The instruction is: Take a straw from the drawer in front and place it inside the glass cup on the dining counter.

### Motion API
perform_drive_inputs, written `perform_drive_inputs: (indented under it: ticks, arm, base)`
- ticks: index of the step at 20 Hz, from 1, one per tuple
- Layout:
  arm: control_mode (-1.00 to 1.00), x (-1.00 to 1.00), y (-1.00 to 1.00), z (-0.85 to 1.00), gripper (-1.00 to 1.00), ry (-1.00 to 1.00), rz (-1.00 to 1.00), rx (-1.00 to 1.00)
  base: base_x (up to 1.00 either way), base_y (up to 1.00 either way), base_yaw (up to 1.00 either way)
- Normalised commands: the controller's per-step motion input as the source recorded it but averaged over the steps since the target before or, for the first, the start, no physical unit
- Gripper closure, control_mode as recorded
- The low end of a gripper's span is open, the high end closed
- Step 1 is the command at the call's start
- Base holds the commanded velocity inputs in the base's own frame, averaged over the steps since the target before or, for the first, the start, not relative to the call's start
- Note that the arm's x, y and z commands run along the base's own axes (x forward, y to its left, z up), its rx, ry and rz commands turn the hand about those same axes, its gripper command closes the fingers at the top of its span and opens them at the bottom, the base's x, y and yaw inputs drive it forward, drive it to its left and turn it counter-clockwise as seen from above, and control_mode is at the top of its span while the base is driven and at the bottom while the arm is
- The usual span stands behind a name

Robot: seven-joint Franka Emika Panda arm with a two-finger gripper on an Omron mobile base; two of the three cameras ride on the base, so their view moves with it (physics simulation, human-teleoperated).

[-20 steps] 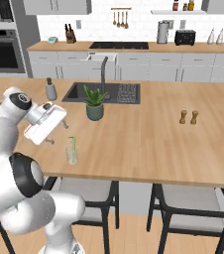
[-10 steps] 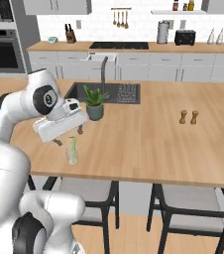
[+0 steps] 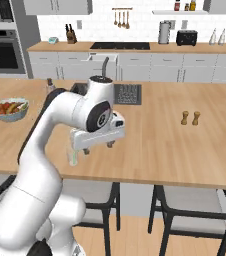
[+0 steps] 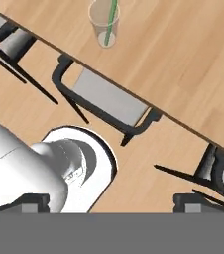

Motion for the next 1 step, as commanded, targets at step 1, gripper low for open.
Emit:
perform_drive_inputs:
  ticks: [1]
  arm:
    - [-1.0,-0.21,-0.77,-0.01,-1.0,0.0,-0.06,0.18]
  base:
    - [0.0,0.0,0.0]
